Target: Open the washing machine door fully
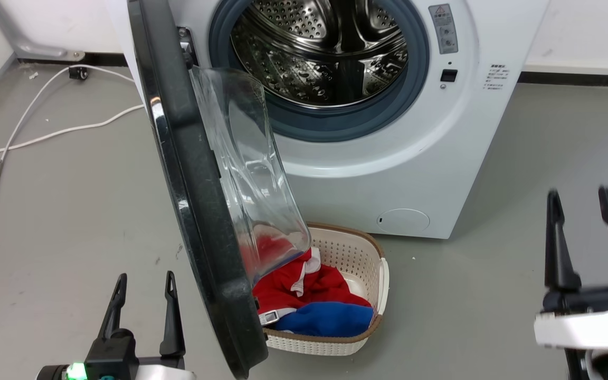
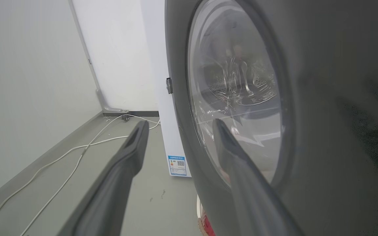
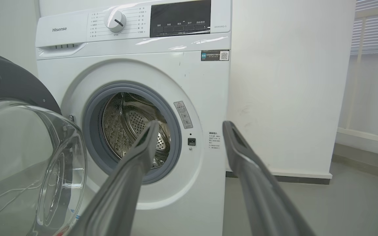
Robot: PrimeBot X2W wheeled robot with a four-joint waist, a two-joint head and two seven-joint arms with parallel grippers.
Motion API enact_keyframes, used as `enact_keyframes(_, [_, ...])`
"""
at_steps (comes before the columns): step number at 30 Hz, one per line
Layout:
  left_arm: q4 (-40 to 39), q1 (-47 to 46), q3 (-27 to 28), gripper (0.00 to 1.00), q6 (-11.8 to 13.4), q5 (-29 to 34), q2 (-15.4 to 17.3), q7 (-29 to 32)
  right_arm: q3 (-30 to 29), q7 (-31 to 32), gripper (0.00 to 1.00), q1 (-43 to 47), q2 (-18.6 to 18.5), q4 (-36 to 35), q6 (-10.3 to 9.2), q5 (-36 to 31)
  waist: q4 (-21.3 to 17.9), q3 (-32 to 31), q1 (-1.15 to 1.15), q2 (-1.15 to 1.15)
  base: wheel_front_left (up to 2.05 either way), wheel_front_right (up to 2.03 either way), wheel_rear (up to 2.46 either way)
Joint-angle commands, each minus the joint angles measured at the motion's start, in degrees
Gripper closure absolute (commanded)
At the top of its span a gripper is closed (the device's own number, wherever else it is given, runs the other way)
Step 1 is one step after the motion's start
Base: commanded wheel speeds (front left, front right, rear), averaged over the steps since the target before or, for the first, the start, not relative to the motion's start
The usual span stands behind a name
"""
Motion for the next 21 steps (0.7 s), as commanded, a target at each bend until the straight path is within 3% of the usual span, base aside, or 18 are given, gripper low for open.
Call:
enact_keyframes(1, [0.02,0.53,0.07,0.00,-0.20,0.35,0.31,-0.16,-0.66,-0.09,0.00,1.61,0.74,0.09,-0.01,-0.65,-0.17,-0.28,0.01,0.00,0.00,0.00,0.00])
enact_keyframes(11, [0.26,1.11,-0.43,0.00,-0.83,0.64,0.32,-0.16,-3.19,-0.10,0.00,10.21,2.53,0.73,-0.01,-6.81,-0.18,-0.89,0.01,0.00,0.00,0.00,0.00])
enact_keyframes(21, [0.21,1.64,-0.64,0.00,-1.41,0.17,0.29,-0.16,-2.59,-0.10,0.00,15.18,2.58,3.13,-0.01,-1.48,-0.77,-1.17,0.01,0.00,0.00,0.00,0.00])
